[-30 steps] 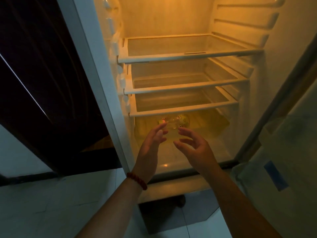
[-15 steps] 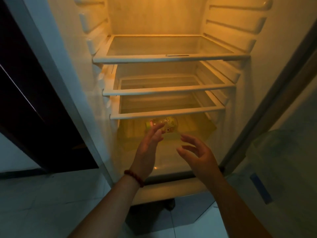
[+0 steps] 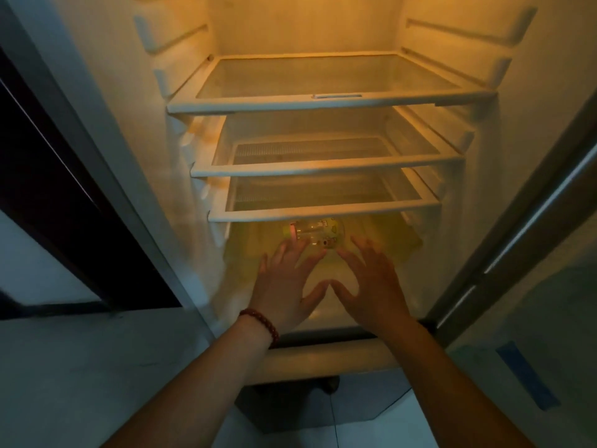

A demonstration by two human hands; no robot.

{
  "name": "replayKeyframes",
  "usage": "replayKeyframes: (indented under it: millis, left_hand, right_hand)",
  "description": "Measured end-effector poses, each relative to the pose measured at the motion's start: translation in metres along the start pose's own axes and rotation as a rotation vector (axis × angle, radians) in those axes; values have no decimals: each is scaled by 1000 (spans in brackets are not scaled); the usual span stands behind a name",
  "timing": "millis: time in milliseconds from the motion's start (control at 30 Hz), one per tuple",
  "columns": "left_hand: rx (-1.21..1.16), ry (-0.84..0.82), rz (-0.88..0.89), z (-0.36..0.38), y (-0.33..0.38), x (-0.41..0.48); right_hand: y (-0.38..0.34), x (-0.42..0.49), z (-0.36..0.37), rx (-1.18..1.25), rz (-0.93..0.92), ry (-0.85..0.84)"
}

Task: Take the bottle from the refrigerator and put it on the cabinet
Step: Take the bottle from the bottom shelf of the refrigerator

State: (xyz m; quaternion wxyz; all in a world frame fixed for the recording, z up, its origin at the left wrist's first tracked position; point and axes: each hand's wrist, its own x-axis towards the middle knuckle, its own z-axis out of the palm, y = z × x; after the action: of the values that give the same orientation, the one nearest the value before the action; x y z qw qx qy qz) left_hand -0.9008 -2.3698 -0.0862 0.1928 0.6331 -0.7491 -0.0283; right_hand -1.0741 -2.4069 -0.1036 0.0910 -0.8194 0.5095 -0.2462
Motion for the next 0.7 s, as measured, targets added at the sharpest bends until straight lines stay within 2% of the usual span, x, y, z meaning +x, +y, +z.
replayKeyframes:
  millis: [233,433,700]
  left_hand:
    - [157,-148,-107,29,-19,20]
    - [137,-221,-169,50,-23,31]
    - [94,-267,-259,64,-19,39]
  right_hand:
    - [9,29,31,-193,-21,-115]
    - [32,39,51,-296,2,-216]
    - [41,53,60,-280,52,-272]
